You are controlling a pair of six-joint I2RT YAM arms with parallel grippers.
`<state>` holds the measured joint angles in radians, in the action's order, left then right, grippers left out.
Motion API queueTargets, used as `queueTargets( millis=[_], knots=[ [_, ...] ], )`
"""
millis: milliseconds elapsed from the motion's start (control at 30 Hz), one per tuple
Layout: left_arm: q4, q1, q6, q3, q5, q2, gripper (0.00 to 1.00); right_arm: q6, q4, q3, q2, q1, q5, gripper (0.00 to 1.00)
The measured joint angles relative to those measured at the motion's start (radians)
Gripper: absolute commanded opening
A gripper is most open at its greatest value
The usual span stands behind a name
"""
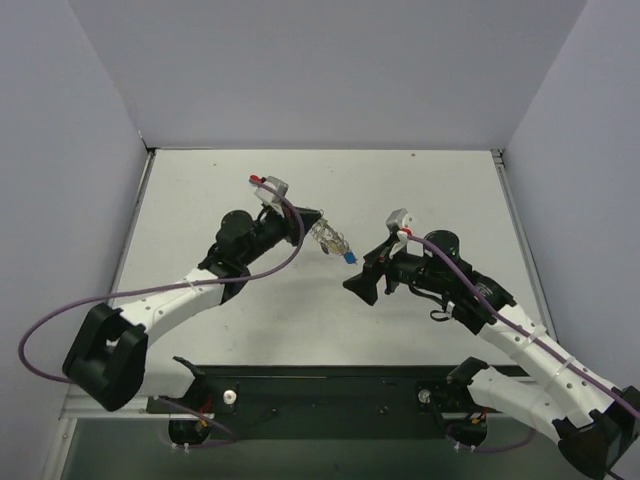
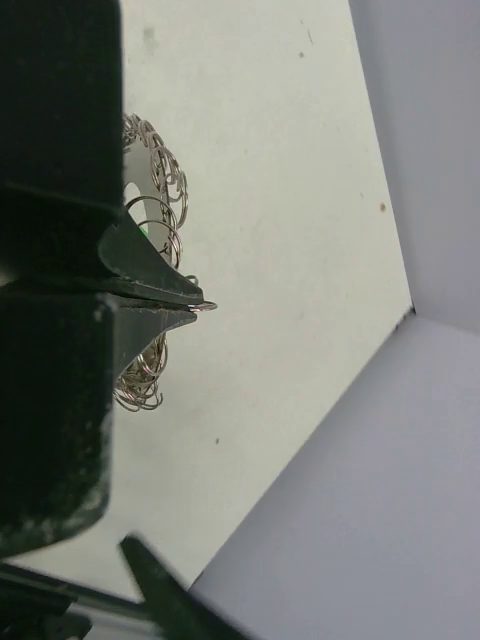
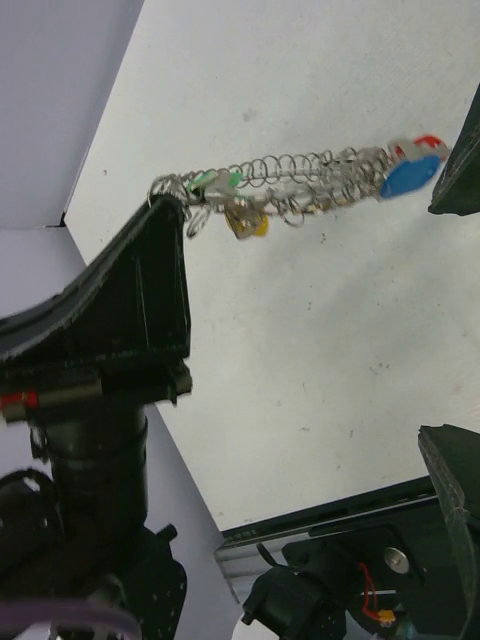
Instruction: Put the keys on the keyring
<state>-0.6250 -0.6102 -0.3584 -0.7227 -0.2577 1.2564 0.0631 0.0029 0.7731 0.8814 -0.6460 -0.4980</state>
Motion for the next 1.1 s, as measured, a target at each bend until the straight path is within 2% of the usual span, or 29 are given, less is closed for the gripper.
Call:
queueTargets(
  millis=[233,367,467,700,833,900,933,967,1000,1033,1100],
  knots=[
    [-0.001,0.058,0.032,-0.262,0.116,0.365,0.00,0.015,0.002,-0.012,0.004,0.019,0.016,0.85],
    [-0.038,0.068,0.062,-0.349,0.192,0.499,0.00,0.016,0.001,-0.014,0.013,0.031,0.016,0.86],
    [-0.076,0.069,0.069,-0.322,0.230,0.533,0.00,0.019,0.002,-0.028,0.012,0.038,0.016,0.86],
    [-0.180,0.026,0.057,-0.117,0.307,0.524,0.01,0.024,-0.007,-0.067,0.014,0.043,0.009,0.86],
    [-0.213,-0.055,0.071,-0.003,0.365,0.478,0.38,0.032,-0.007,-0.068,0.020,0.043,-0.002,0.87],
    [-0.218,-0.117,0.079,0.059,0.402,0.440,0.49,0.038,-0.008,-0.068,0.021,0.043,-0.005,0.87],
    [-0.217,-0.148,0.087,0.087,0.418,0.420,0.58,0.040,-0.007,-0.068,0.021,0.043,-0.006,0.87],
    [-0.215,-0.172,0.093,0.106,0.431,0.402,0.60,0.042,-0.007,-0.068,0.021,0.043,-0.007,0.88],
    [-0.209,-0.197,0.099,0.126,0.450,0.379,0.72,0.042,-0.007,-0.068,0.021,0.043,-0.007,0.88],
    [-0.193,-0.215,0.103,0.140,0.465,0.350,0.78,0.044,-0.007,-0.068,0.022,0.043,-0.007,0.89],
    [-0.135,-0.230,0.102,0.146,0.491,0.282,0.80,0.046,-0.007,-0.068,0.022,0.044,-0.007,0.90]
  ],
)
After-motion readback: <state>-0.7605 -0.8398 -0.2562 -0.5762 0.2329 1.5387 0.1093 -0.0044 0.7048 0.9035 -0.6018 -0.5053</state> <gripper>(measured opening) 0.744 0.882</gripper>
